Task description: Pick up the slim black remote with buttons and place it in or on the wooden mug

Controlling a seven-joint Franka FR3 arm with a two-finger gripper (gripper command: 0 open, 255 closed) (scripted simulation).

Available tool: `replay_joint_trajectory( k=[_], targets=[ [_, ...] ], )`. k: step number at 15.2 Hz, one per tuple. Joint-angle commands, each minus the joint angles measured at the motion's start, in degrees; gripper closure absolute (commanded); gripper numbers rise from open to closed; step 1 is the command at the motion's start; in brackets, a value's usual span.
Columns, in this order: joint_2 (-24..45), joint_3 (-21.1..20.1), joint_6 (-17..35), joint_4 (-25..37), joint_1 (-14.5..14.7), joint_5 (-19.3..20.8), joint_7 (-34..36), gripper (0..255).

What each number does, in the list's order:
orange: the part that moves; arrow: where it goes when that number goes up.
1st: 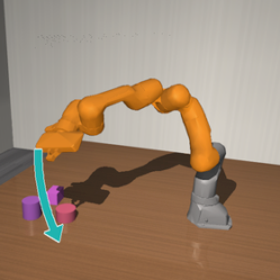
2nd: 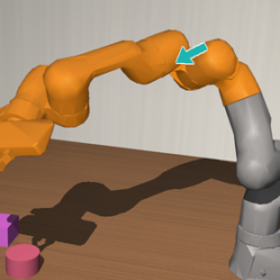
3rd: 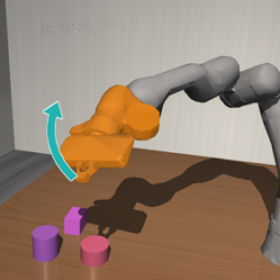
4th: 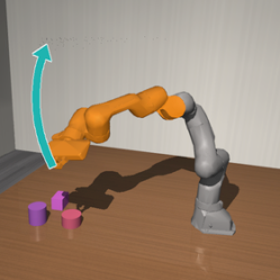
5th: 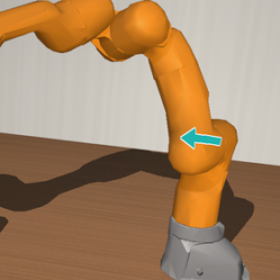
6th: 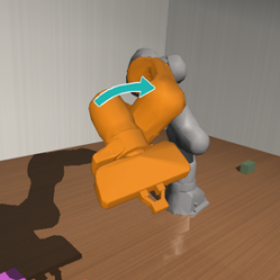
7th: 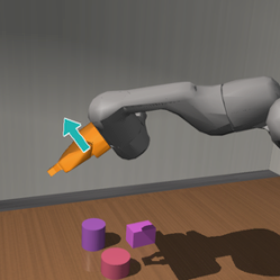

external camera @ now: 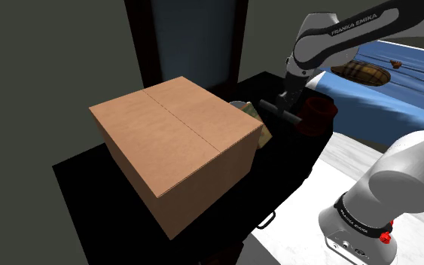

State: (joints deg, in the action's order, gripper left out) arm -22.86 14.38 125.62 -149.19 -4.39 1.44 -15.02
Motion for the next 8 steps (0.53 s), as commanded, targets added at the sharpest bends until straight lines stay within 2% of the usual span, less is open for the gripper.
replay_joint_trajectory(
  k=[1, 8],
  targets=[
    [-0.9, -0.2, -2.0, 1.0, -0.1, 0.1, 0.3, 255],
    [-3.5, -0.8, -8.1, 4.6, -0.2, 0.4, 0.9, 255]
  ],
)
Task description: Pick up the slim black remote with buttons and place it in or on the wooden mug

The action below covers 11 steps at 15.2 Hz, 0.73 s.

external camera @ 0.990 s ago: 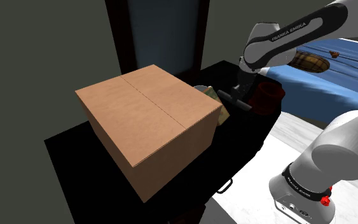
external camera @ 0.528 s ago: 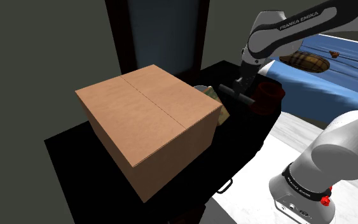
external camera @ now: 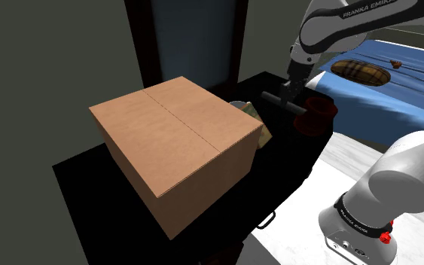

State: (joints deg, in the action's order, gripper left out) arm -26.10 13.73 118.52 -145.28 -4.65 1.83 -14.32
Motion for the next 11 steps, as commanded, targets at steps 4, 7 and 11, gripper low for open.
replay_joint_trajectory(
  k=[4, 7, 11],
  targets=[
    [-1.3, -0.5, -4.3, 3.0, 0.1, 0.0, 0.5, 255],
    [-2.0, -0.7, -6.8, 4.8, 0.1, 0.0, 0.7, 255],
    [-2.7, -1.0, -10.1, 7.4, 0.1, -0.1, 1.0, 255]
  ],
)
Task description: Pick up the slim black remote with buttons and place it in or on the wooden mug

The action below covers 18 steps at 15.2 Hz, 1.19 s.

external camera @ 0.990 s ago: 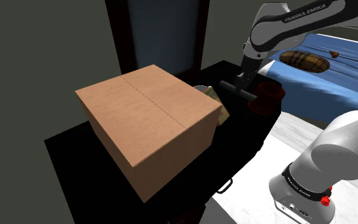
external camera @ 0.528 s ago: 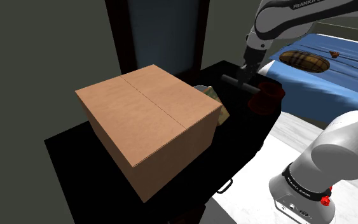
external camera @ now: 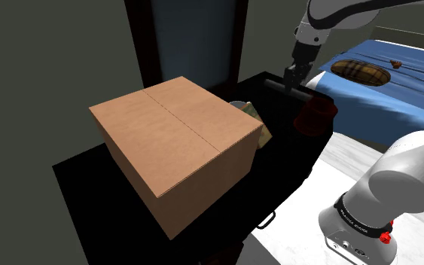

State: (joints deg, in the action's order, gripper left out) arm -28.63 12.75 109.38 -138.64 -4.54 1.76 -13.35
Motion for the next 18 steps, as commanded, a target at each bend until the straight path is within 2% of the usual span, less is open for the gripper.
replay_joint_trajectory(
  k=[1, 4, 15, 18],
  targets=[
    [-0.3, -0.1, -1.7, 1.4, 0.0, 0.0, 0.0, 255],
    [-0.5, -0.2, -3.7, 3.2, 0.0, 0.0, 0.2, 255],
    [-7.8, 10.5, -6.2, -1.3, -7.6, 8.2, -13.4, 255],
    [-7.8, 11.5, -4.7, -2.7, -8.2, 8.9, -14.3, 255]
  ],
)
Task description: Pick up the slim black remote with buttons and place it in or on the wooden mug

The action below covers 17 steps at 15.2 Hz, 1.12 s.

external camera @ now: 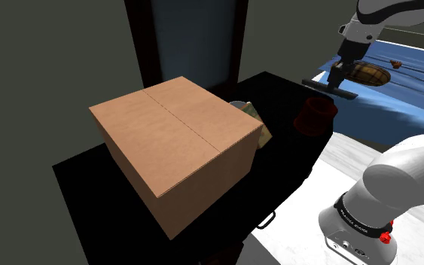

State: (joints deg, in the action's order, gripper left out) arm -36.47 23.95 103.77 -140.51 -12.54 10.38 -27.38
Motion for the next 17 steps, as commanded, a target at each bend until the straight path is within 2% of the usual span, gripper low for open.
replay_joint_trajectory(
  k=[1, 9, 17],
  targets=[
    [0.1, 0.5, 1.7, -1.5, -0.2, 0.4, -0.3, 255],
    [1.8, 2.1, 8.6, -6.8, -0.4, 1.2, -0.7, 255],
    [1.8, 2.1, 8.6, -6.8, -0.4, 1.2, -0.7, 255]
  ],
)
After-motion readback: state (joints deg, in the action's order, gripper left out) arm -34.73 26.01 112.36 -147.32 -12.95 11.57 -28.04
